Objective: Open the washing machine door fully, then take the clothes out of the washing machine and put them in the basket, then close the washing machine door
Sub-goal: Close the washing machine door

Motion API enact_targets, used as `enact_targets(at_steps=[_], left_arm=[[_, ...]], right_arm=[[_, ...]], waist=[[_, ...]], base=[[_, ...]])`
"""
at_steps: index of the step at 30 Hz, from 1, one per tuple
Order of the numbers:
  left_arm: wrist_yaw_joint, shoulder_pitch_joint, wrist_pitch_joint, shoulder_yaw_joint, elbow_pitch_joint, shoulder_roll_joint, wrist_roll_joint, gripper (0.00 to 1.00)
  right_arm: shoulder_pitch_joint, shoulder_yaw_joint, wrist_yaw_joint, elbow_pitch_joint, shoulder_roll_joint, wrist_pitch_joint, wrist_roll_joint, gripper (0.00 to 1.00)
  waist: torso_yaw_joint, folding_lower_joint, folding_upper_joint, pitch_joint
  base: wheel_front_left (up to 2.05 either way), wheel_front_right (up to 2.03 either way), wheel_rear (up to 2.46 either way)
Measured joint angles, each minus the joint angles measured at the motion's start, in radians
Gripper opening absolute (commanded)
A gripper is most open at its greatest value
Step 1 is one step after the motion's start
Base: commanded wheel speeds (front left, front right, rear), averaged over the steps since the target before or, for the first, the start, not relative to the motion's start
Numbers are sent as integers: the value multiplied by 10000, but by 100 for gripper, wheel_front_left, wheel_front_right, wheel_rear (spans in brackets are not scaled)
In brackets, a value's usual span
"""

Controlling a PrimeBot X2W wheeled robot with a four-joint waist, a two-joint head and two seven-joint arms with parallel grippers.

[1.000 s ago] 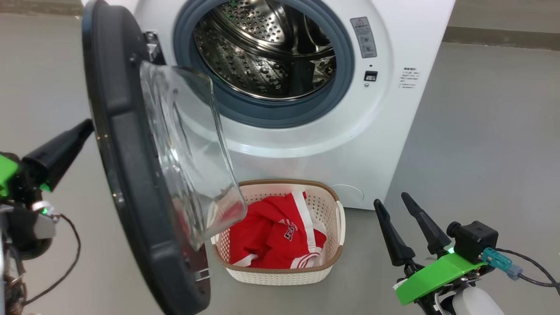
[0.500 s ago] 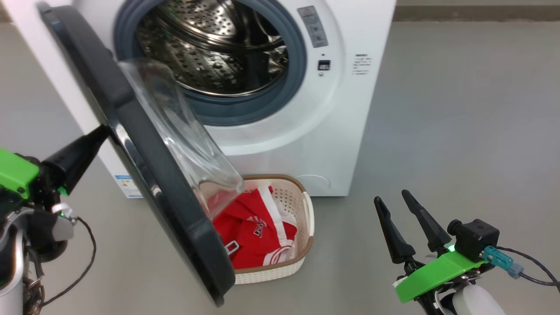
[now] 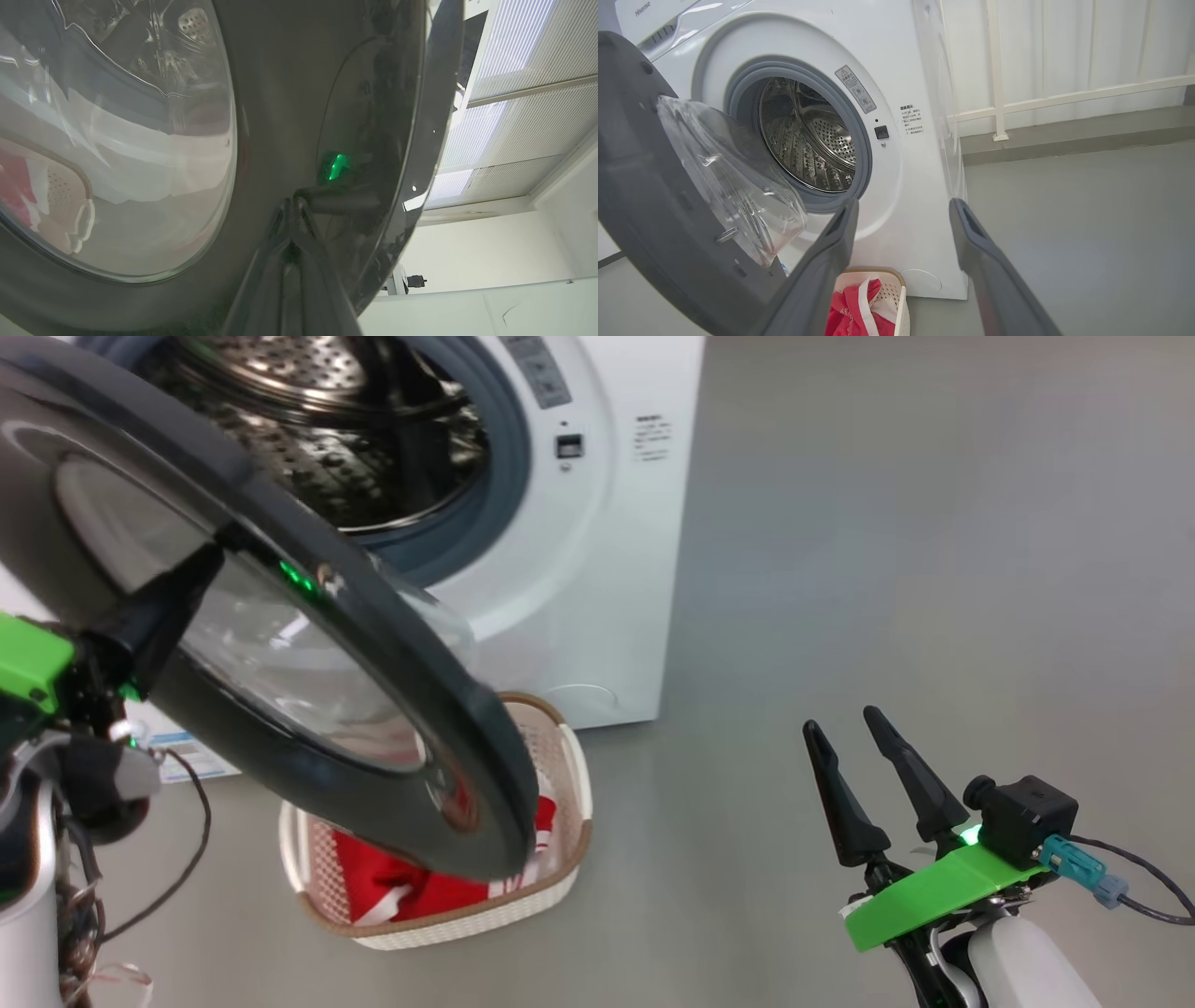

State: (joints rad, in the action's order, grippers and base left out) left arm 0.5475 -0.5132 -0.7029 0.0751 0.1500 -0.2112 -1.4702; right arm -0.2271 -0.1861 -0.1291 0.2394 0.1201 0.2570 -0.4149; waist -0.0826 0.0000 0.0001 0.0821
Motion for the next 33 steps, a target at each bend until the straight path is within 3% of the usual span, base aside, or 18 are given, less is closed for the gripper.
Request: enact_targets(at_steps=[14,19,33], left_arm=[[-708,-1146,989,293,-1172,228,472,0],[-1225,-1429,1252,291,-1559,186,698,0],[-1925,-2116,1691,420,-2696,155,805,0]], right_arm=[[-136,46,0,-77,-201,0,17,100],[-205,71,0,-134,-219,0,73,100],[-225,79,0,-201,-332,0,104,100]], waist=[[-1206,0,0,556],[-1565,1,0,744],[-2015,0,0,1057]], base=[[0,0,0],[0,0,0],[0,0,0]])
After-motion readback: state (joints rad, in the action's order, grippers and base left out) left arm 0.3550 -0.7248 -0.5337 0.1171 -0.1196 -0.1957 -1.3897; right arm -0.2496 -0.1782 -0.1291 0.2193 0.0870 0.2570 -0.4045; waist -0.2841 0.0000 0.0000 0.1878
